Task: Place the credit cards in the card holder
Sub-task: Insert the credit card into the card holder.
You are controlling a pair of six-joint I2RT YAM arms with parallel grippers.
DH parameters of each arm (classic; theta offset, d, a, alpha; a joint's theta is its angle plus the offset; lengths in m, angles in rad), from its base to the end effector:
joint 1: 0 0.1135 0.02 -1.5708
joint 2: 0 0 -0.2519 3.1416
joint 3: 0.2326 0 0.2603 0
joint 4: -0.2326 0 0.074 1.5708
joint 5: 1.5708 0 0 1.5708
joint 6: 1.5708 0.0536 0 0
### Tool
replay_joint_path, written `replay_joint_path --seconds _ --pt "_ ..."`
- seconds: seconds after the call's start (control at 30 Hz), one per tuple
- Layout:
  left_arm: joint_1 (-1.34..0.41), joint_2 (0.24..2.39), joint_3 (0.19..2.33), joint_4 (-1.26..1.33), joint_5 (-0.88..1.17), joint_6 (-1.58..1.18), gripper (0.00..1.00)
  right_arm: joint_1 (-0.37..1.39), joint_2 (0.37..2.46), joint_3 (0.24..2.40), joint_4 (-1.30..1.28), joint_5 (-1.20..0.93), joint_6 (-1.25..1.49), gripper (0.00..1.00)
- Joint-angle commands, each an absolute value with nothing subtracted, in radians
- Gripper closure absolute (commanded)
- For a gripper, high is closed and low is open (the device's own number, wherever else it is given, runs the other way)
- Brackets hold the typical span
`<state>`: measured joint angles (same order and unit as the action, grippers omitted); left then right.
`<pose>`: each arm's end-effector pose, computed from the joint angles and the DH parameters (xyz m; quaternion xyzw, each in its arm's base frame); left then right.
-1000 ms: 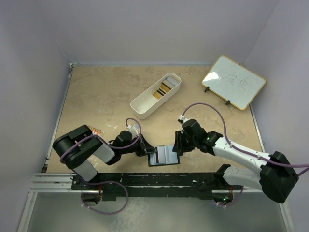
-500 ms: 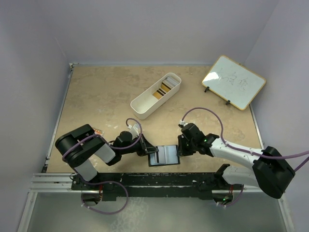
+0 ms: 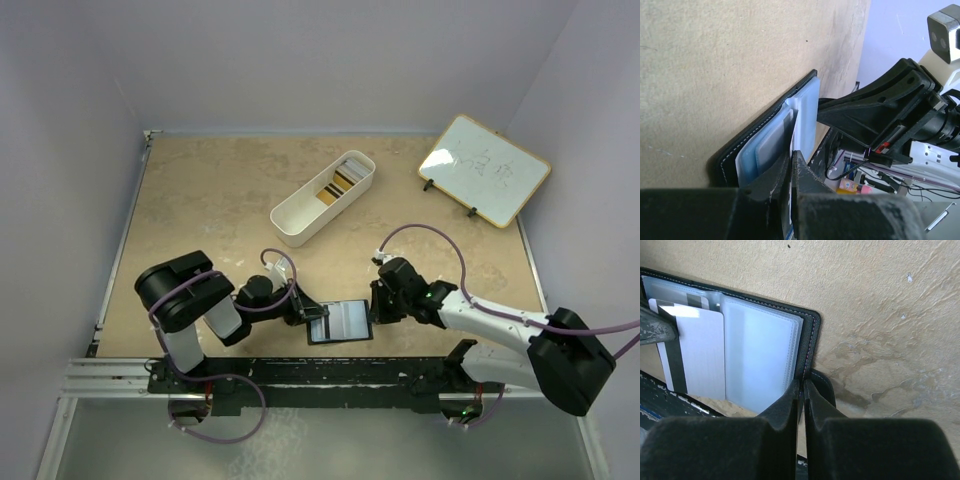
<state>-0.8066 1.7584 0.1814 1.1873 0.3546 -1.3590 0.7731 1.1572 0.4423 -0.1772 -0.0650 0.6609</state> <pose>0.1529 -0.1864 0.0601 -0.1285 0.8134 -0.5528 0.1276 0.1618 0.1627 0.1242 -0.0636 0.9404 0.2417 0.2306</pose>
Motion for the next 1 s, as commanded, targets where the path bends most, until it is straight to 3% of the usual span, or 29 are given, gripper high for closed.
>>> replay_joint_path --seconds 0.0,0.53,0.97 --pt "-0.813 1.820 0.167 1.375 0.363 -1.408 1.00 0.784 1.189 0.397 -0.148 -0.037 0.664 0.93" --pt "-0.814 1.917 0.157 1.472 0.300 -1.429 1.00 0.787 1.174 0.401 -0.147 -0.046 0.690 0.93" --pt "-0.828 1.856 0.177 1.340 0.214 -1.389 1.00 0.789 1.080 0.346 -0.145 -0.073 0.774 0.94"
